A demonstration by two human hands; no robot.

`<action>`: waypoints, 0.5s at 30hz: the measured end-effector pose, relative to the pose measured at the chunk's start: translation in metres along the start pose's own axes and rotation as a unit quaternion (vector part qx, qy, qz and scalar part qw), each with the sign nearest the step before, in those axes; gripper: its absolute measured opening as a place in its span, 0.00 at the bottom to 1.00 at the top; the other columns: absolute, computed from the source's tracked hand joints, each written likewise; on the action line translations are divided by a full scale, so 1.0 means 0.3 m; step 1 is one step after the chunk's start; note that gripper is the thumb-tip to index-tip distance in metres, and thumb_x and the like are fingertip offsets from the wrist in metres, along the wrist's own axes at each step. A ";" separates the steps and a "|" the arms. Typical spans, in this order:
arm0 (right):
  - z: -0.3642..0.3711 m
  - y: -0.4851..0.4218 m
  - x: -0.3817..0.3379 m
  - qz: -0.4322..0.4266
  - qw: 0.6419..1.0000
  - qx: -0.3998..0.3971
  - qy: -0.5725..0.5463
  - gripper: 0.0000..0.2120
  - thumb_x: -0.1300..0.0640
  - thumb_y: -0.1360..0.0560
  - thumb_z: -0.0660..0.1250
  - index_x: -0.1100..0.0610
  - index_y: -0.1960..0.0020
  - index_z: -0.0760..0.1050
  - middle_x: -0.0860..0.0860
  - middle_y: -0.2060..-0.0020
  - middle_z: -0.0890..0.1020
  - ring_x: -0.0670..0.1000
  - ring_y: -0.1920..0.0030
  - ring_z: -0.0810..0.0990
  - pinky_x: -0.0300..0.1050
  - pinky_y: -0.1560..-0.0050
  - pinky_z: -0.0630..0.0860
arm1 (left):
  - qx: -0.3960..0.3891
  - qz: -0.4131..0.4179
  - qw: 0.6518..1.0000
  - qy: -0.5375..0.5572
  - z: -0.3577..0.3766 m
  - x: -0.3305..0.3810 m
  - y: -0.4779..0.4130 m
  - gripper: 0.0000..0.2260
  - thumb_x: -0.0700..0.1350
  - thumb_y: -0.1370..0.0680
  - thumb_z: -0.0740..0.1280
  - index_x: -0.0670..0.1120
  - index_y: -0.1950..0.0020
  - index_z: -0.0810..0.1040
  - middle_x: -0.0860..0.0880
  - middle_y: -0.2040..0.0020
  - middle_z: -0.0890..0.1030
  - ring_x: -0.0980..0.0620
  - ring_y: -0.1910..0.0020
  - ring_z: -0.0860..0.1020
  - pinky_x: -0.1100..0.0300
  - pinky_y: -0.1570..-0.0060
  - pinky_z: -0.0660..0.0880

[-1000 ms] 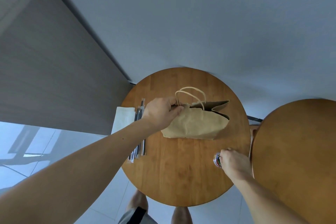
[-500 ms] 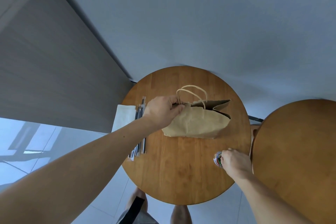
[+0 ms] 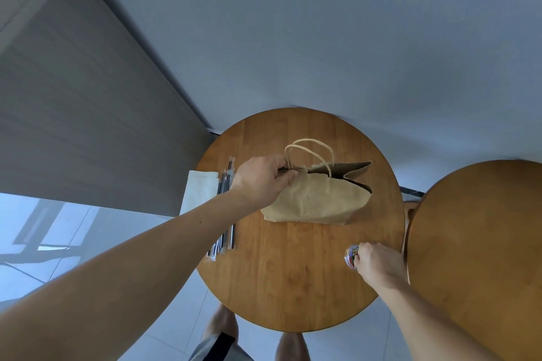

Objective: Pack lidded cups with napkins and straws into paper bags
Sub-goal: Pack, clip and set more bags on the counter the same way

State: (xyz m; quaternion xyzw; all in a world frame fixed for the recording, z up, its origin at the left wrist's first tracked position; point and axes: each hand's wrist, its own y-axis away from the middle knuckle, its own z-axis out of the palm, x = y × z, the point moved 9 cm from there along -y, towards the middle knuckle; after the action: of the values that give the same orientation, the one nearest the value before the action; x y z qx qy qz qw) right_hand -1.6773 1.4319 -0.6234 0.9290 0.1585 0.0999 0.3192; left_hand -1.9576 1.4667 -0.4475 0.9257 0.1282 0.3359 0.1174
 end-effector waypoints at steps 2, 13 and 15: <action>-0.005 0.001 -0.007 0.000 1.000 -0.001 -0.012 0.08 0.49 0.22 0.62 0.50 0.49 0.78 0.46 0.55 0.83 0.47 0.57 0.82 0.39 0.65 0.70 | 0.002 0.000 1.000 -0.001 -0.001 0.000 0.001 0.10 0.51 0.20 0.64 0.54 0.41 0.82 0.55 0.54 0.84 0.54 0.55 0.81 0.53 0.55 0.79; -0.016 0.012 0.015 -0.016 0.998 0.037 -0.052 0.09 0.49 0.24 0.64 0.53 0.49 0.76 0.47 0.51 0.80 0.49 0.49 0.78 0.41 0.59 0.75 | -0.001 0.001 1.000 0.010 0.000 0.002 -0.003 0.10 0.51 0.19 0.64 0.54 0.42 0.82 0.57 0.53 0.84 0.55 0.54 0.81 0.57 0.56 0.78; -0.013 0.012 0.010 -0.022 0.998 0.035 -0.052 0.10 0.49 0.24 0.64 0.54 0.49 0.77 0.47 0.52 0.81 0.48 0.51 0.79 0.41 0.60 0.75 | 0.000 0.001 1.000 0.012 0.000 0.000 -0.004 0.10 0.51 0.19 0.64 0.54 0.42 0.83 0.57 0.54 0.84 0.56 0.54 0.81 0.58 0.56 0.78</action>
State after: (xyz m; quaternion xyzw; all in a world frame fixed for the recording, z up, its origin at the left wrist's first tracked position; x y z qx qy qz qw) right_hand -1.6748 1.4325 -0.6179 0.9396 0.1659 0.0387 0.2969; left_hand -1.9577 1.4680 -0.4478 0.9219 0.1280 0.3468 0.1158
